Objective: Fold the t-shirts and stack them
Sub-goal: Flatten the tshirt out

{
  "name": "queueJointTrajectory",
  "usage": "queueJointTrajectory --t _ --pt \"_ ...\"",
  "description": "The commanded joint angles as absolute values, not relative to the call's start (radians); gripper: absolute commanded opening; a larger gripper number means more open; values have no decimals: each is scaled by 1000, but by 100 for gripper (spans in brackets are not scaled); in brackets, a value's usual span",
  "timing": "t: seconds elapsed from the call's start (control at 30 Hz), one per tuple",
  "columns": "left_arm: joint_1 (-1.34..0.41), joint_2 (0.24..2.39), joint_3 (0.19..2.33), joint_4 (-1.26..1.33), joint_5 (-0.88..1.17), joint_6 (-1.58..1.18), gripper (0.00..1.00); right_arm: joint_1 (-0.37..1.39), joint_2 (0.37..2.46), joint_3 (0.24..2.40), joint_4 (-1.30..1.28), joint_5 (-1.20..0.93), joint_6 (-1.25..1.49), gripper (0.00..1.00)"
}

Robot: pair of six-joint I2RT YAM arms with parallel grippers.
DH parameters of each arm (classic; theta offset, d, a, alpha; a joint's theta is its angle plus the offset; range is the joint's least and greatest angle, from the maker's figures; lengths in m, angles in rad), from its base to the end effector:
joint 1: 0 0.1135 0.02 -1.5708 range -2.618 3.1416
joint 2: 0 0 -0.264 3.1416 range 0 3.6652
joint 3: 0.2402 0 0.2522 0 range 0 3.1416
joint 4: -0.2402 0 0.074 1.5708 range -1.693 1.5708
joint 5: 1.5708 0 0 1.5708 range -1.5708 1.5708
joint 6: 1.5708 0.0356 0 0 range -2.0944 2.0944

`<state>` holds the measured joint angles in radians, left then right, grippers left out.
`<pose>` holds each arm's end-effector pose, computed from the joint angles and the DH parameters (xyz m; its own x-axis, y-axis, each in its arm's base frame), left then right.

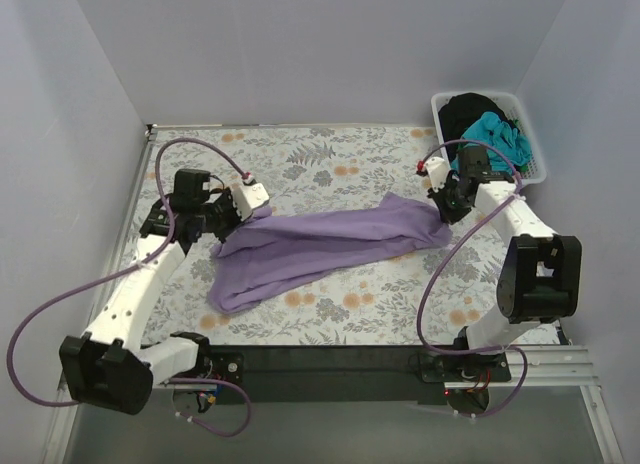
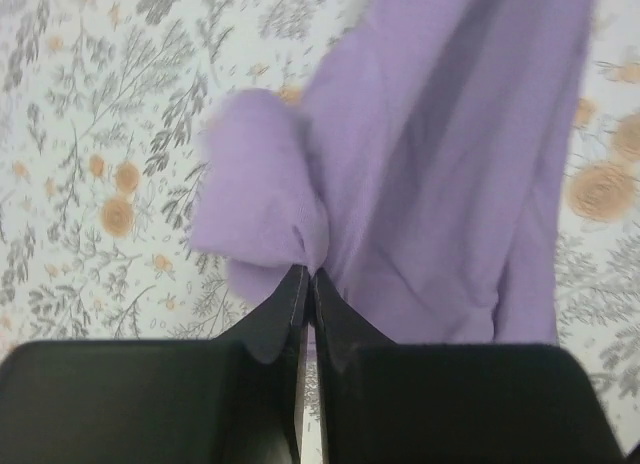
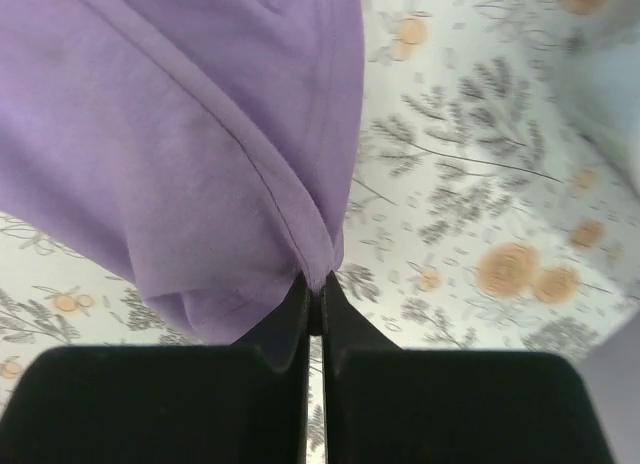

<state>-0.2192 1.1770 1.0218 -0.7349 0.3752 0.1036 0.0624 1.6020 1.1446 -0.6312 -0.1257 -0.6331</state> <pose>0.2289 -0.0644 0.2955 -0.7103 0.2568 -0.6554 0.5036 0.8359 -0.2182 0.3243 0.0247 0.2262 -0.6420 -0.6282 -0.4396 -0.6198 0.7627 -0.1848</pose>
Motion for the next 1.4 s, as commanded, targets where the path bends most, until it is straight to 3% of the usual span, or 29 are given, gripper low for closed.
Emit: queueJointTrajectory --t 0.0,0.1,0.13,0.17,0.27,0.4,0.63,0.77,0.97,1.37 --pt "-245 1036 974 -903 551 338 0 9 1536 1198 -657 -129 -713 1" --pt "-284 971 807 -1106 433 570 0 -52 1513 1160 -673 -189 -745 1" --pt "-284 954 769 -1106 396 586 5 -51 1508 1141 -678 -202 -762 1" --pt "-282 937 706 -1095 364 592 16 -51 1503 1129 -689 -216 -770 1" --pt "-284 923 702 -1051 304 523 33 -48 1500 1075 -713 -239 -796 1" --pt "-276 1069 874 -1074 360 337 59 -48 1502 1045 -722 -245 -804 1" --pt "-175 1319 1161 -1149 604 229 62 -48 1513 1051 -738 -259 -802 1" --pt "-153 1487 1245 -1207 695 202 58 -48 1516 1049 -741 -264 -799 1" --pt "-138 1606 1232 -1345 718 224 58 -48 1520 1057 -747 -267 -799 1" --pt "-135 1646 1127 -1174 626 112 58 -48 1534 1063 -755 -270 -799 1"
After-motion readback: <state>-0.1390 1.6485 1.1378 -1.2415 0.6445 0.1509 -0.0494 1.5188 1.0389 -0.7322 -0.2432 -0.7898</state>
